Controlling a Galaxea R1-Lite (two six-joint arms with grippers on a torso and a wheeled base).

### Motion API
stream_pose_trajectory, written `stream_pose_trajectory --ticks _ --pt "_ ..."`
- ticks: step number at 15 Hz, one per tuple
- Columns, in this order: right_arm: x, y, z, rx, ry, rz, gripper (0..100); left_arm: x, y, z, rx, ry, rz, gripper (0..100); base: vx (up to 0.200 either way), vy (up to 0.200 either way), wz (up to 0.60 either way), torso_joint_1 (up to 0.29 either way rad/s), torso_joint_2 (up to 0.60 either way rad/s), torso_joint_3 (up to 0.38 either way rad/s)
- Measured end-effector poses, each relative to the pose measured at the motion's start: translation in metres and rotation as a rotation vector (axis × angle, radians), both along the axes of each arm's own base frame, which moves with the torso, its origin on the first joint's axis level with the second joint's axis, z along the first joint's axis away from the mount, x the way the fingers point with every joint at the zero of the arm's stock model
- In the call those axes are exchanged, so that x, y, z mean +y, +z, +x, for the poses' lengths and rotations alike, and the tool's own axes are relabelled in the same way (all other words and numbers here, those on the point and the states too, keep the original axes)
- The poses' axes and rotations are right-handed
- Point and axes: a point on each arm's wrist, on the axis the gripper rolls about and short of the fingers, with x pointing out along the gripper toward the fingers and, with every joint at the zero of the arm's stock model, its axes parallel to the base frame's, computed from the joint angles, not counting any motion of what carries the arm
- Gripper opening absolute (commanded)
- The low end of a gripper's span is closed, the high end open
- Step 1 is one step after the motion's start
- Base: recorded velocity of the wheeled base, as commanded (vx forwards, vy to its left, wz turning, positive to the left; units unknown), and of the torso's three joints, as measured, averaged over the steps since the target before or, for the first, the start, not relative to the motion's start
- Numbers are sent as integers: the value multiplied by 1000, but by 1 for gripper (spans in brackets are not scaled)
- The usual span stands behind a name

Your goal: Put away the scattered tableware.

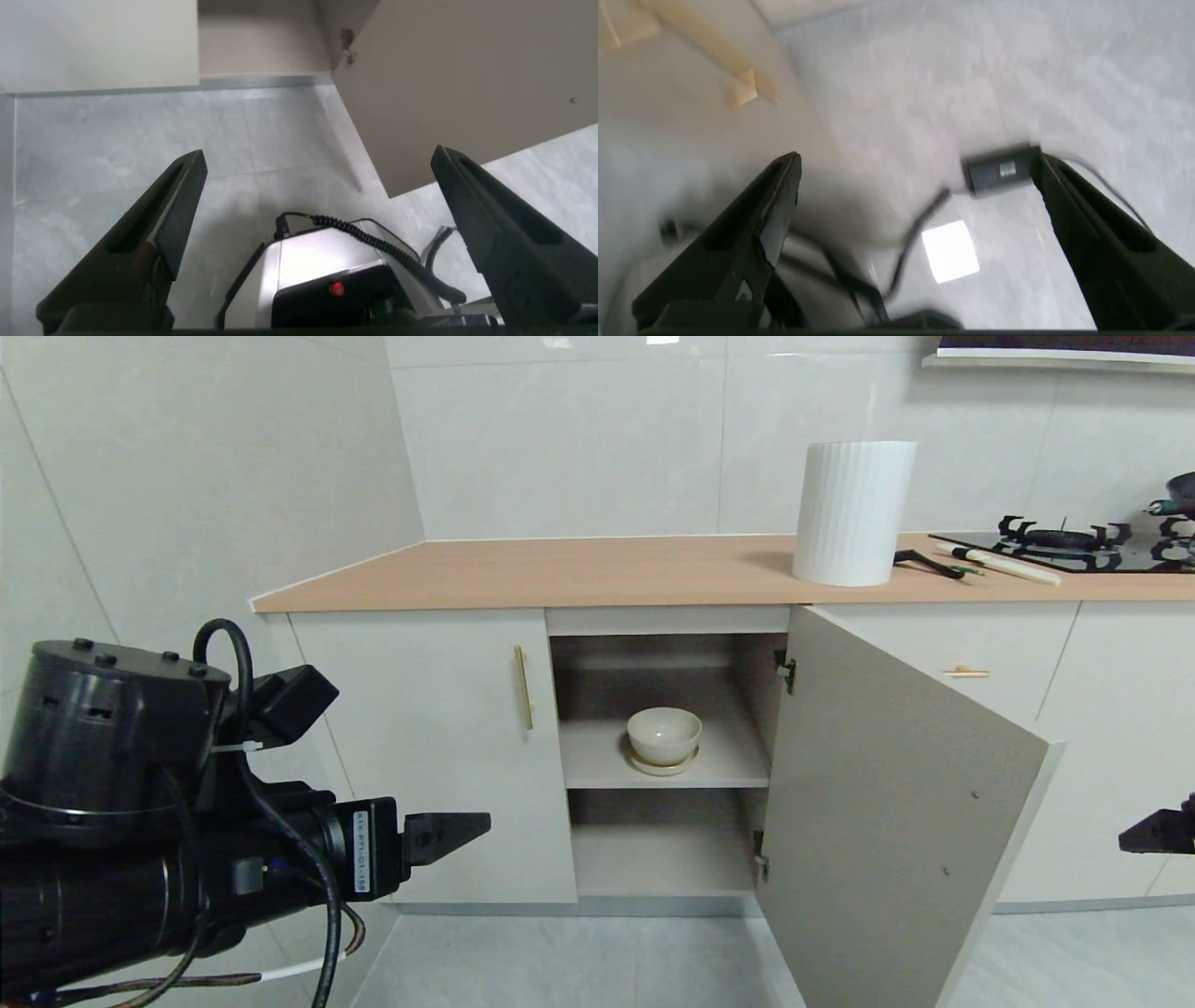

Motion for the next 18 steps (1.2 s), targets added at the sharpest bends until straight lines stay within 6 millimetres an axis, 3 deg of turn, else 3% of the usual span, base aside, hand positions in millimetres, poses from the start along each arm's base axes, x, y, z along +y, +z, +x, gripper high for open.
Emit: stream_pose_trajectory --ticks 4,9,13,18 --pt "-10 -14 28 -48 -81 34 100 0 -1 1 2 -1 2 100 0 0 0 0 0 0" --pt "-10 -43 59 -65 -92 66 100 -1 -1 1 4 -1 2 100 0 0 0 0 0 0" --pt "13 -72 74 -64 -64 122 100 0 -1 1 4 -1 3 100 0 0 0 0 0 0" --pt "52 -88 77 -31 1 194 100 0 -1 1 4 -1 2 100 0 0 0 0 0 0"
